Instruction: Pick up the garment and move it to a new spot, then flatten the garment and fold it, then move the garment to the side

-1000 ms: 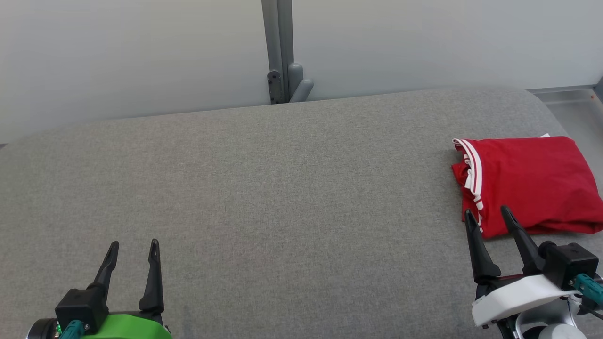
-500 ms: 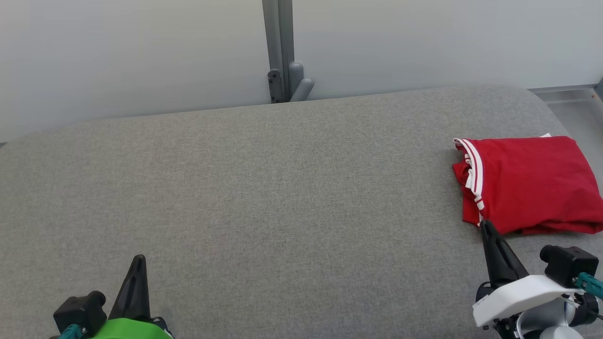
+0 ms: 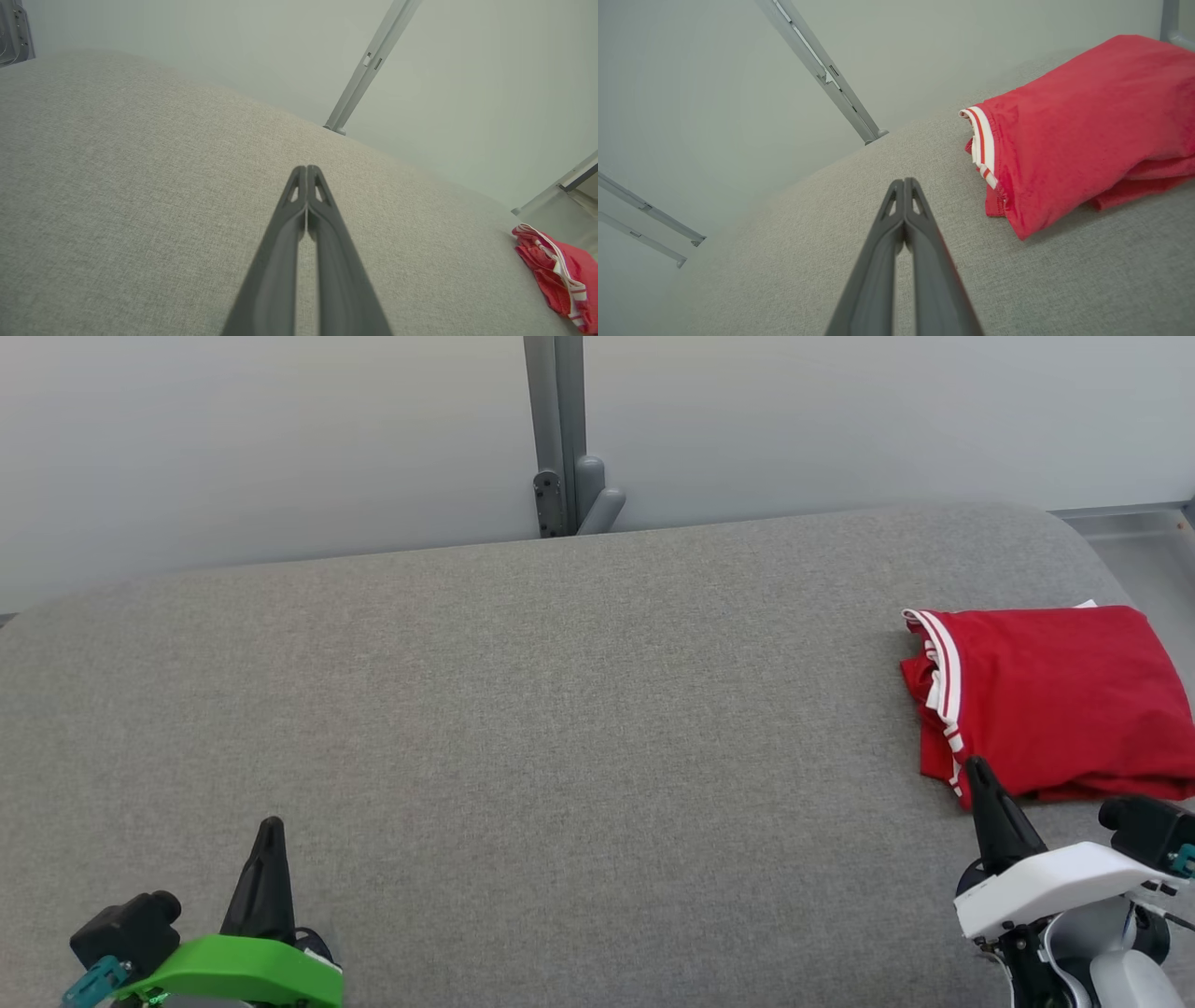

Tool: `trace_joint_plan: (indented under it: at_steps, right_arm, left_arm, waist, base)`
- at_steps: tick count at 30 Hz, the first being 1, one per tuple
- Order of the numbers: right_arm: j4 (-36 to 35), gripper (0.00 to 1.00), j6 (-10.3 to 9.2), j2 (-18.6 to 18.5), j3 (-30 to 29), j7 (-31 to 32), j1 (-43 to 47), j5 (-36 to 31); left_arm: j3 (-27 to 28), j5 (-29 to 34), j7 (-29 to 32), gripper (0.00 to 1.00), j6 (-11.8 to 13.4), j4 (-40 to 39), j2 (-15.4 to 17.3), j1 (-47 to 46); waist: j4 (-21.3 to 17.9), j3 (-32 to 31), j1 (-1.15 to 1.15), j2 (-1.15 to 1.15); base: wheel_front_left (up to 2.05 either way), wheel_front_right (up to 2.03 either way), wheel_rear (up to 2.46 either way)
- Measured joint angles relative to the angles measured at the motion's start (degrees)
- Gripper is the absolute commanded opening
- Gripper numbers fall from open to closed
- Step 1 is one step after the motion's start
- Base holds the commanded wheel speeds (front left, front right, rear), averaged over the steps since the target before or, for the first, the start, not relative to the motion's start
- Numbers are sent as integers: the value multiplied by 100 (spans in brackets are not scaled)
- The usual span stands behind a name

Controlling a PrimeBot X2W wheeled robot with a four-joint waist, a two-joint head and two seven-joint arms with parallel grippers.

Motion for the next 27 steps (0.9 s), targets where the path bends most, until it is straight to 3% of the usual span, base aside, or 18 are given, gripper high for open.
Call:
trace_joint_plan:
  at_steps: [27]
  right_arm:
    - [755, 0, -4, 59, -391, 521, -672, 1939]
  left_arm:
    - [190, -1905, 159, 0, -222, 392, -243, -510]
  waist:
    - [48, 44, 0, 0]
  base:
    - [0, 0, 0]
